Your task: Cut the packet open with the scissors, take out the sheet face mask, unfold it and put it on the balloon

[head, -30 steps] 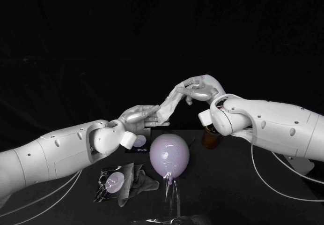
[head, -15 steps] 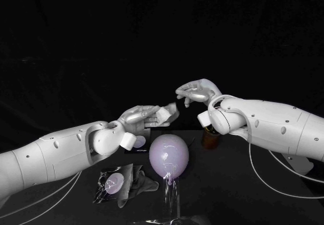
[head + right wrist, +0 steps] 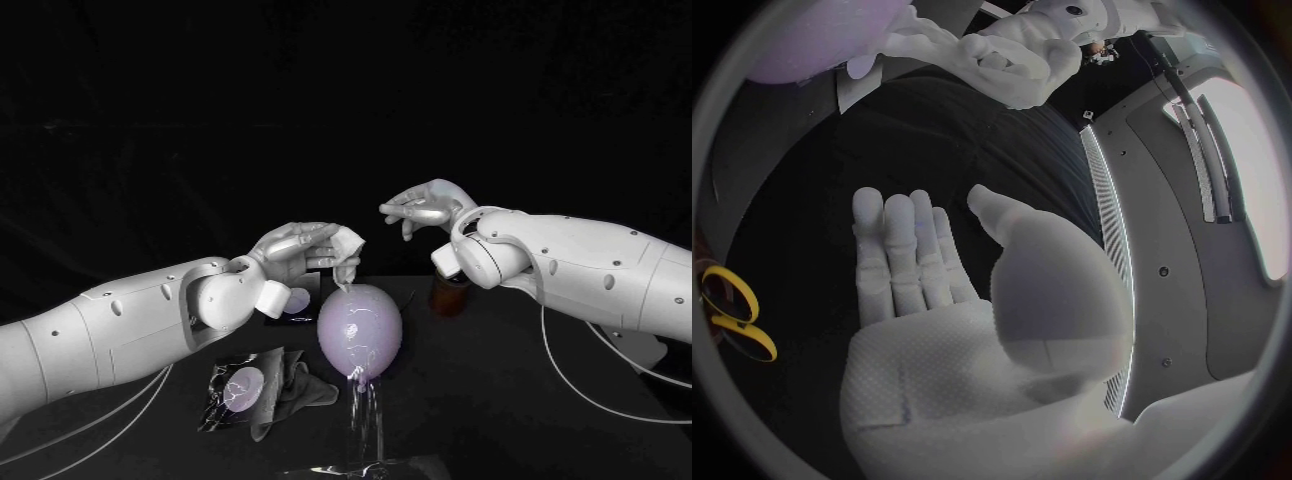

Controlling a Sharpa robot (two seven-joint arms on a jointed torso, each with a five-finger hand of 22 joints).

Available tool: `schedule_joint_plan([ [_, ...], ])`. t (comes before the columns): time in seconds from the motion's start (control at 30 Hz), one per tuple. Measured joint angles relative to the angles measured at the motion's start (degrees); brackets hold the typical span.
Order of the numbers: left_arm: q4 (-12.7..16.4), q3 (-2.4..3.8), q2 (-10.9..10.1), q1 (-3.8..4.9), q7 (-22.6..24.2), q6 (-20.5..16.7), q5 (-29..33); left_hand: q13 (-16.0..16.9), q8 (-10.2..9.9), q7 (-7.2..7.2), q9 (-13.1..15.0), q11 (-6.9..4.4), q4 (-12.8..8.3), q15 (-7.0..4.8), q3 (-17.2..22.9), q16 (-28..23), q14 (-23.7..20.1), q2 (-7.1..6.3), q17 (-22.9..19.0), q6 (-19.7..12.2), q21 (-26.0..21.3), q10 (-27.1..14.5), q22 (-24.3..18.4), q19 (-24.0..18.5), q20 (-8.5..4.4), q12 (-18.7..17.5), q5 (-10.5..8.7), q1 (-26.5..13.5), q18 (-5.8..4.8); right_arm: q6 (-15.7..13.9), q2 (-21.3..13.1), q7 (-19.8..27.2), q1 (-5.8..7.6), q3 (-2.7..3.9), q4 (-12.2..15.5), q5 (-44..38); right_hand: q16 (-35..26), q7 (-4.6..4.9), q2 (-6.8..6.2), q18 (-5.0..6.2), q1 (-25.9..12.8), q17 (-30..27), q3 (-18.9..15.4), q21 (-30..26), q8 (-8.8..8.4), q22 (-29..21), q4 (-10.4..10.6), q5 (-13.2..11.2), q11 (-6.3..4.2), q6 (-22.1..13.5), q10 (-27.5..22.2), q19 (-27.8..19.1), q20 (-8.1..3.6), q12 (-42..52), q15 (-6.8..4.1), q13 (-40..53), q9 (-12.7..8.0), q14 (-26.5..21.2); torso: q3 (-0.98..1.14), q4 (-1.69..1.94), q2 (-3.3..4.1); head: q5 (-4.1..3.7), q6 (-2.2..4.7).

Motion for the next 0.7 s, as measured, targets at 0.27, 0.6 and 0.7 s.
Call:
schedule_joint_plan([
  [0.27, 0.4, 0.00, -0.4, -0.01, -0.2, -0.6, 0.0, 0.0, -0.7, 0.07, -0.3, 0.00, -1.8, 0.00, 2.1, 0.0, 0.0, -0.57, 0.1, 0.6, 0.2, 0.0, 0.0, 0.0, 0.00, 0.0, 0.00, -2.2, -0.02, -3.4, -3.9, 4.1, -0.27, -0.05, 7.2, -9.5, 5.7, -3.26, 2.15, -1.40, 4.6, 0.7, 2.2, 21.8, 0.00, 2.5, -4.6, 0.0, -3.95, 4.9, 8.6, 15.5, -2.79, 8.4, -3.72, 4.9, -0.9, 10.2, 0.04, 0.01, 0.04, 0.03, -0.13],
  [0.6, 0.7, 0.00, -0.3, -0.04, -0.8, -1.2, 0.0, 0.0, -0.8, 0.16, -0.6, -0.13, -3.5, -0.20, 3.8, 0.0, 0.2, -0.78, 0.3, 1.3, 0.2, 0.1, 0.0, 0.0, 0.00, 0.0, -0.01, -4.4, -0.05, -5.8, -5.0, 8.7, -0.58, 0.00, 14.5, -25.8, 16.1, -4.18, 1.14, -3.09, 3.6, 23.0, 1.3, 34.4, -3.29, 2.6, -5.5, 0.3, -5.12, 7.9, 8.9, 21.6, -4.26, 22.7, -5.10, 19.9, -3.2, 26.2, -0.02, 0.09, 0.00, -0.24, -0.04],
  [0.7, 0.8, -0.01, -0.3, -0.06, -0.9, -1.3, 0.0, 0.0, -0.9, 0.16, -0.6, -0.22, -3.8, -0.20, 4.1, 0.0, 0.2, -0.79, 0.3, 1.3, 0.2, 0.4, 0.0, 0.0, 0.00, 0.0, -0.01, -4.8, -0.05, -6.6, -4.8, 9.2, -0.73, 0.00, 15.0, -29.0, 18.0, -4.46, 1.31, -3.94, 3.0, 27.5, 1.3, 37.1, -4.28, 2.6, -5.8, 0.3, -5.12, 8.4, 8.9, 23.0, -4.29, 30.9, -5.21, 28.9, -3.8, 28.9, -0.06, 0.12, 0.01, -0.21, -0.01],
])
